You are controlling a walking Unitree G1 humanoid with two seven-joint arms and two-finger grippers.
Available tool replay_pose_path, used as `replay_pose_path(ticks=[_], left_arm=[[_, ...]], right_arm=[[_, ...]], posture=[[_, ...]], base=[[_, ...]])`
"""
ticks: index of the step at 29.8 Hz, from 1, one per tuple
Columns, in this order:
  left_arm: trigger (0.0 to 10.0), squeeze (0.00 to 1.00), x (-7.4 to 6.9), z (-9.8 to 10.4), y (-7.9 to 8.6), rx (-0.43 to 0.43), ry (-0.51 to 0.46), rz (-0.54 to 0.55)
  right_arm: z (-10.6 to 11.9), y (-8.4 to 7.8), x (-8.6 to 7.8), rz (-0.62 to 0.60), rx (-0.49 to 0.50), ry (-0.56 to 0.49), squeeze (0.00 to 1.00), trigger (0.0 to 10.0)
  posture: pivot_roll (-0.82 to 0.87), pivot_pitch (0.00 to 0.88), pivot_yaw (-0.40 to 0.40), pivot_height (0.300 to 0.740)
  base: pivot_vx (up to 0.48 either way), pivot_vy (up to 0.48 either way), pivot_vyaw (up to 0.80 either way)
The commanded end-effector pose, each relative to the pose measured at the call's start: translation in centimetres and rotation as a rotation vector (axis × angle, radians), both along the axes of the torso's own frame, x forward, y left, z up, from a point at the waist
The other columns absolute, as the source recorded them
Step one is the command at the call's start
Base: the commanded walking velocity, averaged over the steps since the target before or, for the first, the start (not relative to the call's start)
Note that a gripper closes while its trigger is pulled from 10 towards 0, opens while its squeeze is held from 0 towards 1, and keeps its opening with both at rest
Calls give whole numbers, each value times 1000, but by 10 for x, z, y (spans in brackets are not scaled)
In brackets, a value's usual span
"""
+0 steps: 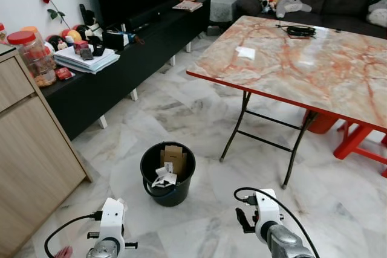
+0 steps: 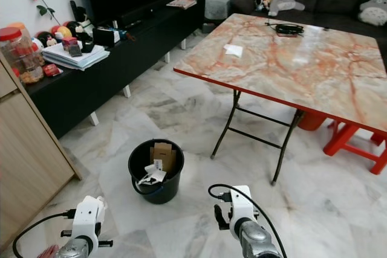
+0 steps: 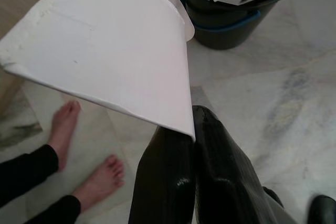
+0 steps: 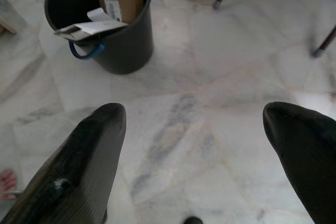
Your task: Picking trash to rubbish bin
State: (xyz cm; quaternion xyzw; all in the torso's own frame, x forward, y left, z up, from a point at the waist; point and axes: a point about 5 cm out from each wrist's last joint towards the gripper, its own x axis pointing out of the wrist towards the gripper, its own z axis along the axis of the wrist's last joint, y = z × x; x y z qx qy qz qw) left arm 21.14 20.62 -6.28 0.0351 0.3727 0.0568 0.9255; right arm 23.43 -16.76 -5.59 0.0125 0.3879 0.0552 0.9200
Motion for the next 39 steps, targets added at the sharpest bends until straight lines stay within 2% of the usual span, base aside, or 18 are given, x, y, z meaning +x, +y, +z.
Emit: replay_pose_path(ticks=[1,12,17,27,34,39], left_arm=[[10000,0,5,2,-1,2,-10,4],[10000,0,5,2,0,4,-7,9],[10000,0,4,2,0,3,-4,10],[10000,0,4,2,-1,2,-4,9],[10000,0,4,2,-1,3,-6,7],[10000,0,4,2,-2,2,-9,8]], right_arm=[[3,-4,3,-9,-4,-16,0,10000],[3,-2,3,-6,7,-14,0,10000],[3,-2,3,-8,12,-20,0,10000],[5,-2,5,17,-11,-44,0,10000],[4,-2,5,16,-9,-36,0,10000],[4,0,4,15,2,-36,0,10000]], posture=[[-22,0,-2,740],[-22,0,-2,740],[-20,0,-3,740],[-20,0,-3,740],[-20,0,-3,740],[-19,0,-4,740]], base=[[375,0,0],[418,0,0],[424,0,-480],[424,0,0],[423,0,800],[422,0,0]])
